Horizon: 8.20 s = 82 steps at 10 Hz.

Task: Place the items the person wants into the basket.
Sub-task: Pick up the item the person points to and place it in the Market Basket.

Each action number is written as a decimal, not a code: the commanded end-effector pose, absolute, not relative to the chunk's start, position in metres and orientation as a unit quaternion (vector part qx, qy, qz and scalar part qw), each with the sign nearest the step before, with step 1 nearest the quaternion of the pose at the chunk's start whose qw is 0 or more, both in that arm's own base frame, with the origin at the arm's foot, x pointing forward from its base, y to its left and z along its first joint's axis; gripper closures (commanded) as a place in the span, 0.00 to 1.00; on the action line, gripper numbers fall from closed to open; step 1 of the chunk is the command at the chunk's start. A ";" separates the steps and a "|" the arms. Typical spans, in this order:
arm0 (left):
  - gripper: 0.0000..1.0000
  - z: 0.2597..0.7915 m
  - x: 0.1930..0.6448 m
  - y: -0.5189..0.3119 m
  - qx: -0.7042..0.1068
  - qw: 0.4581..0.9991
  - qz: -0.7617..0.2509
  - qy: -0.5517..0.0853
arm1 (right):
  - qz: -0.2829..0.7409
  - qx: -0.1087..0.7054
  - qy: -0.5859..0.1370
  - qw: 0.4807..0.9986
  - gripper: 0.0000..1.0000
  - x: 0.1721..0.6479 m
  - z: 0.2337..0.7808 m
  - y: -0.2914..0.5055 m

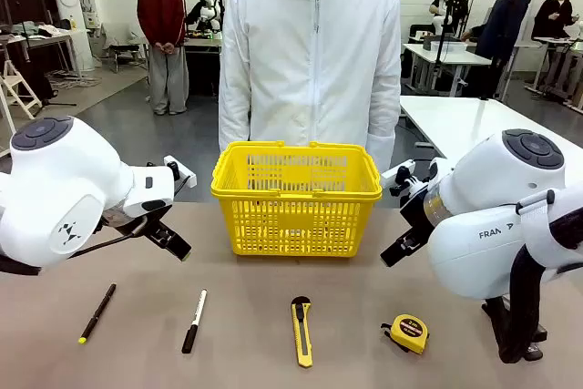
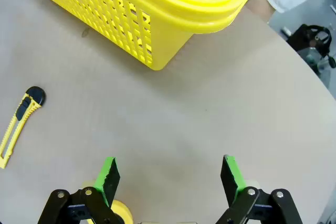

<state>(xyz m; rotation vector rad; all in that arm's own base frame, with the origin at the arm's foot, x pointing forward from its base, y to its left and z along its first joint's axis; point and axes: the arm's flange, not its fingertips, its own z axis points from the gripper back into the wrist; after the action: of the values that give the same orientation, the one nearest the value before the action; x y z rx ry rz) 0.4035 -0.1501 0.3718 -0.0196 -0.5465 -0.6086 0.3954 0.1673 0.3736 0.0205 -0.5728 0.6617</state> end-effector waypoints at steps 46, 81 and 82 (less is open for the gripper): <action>0.00 0.681 0.269 0.133 -0.246 0.893 -0.197 -0.322 | 0.193 0.235 -0.399 0.865 0.00 0.187 0.675 -0.118; 0.00 0.681 0.269 0.133 -0.246 0.893 -0.197 -0.322 | 0.140 0.047 0.083 0.986 0.00 0.402 0.335 -0.026; 0.00 0.681 0.269 0.133 -0.246 0.893 -0.197 -0.322 | 0.140 0.042 0.091 0.985 0.00 0.402 0.331 -0.026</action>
<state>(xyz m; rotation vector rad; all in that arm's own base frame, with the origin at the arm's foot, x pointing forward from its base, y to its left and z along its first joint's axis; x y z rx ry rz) 0.2700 0.1316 0.6802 -0.5084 -0.6672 -0.3913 0.3960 -0.0212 0.3346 0.1047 0.1673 0.2750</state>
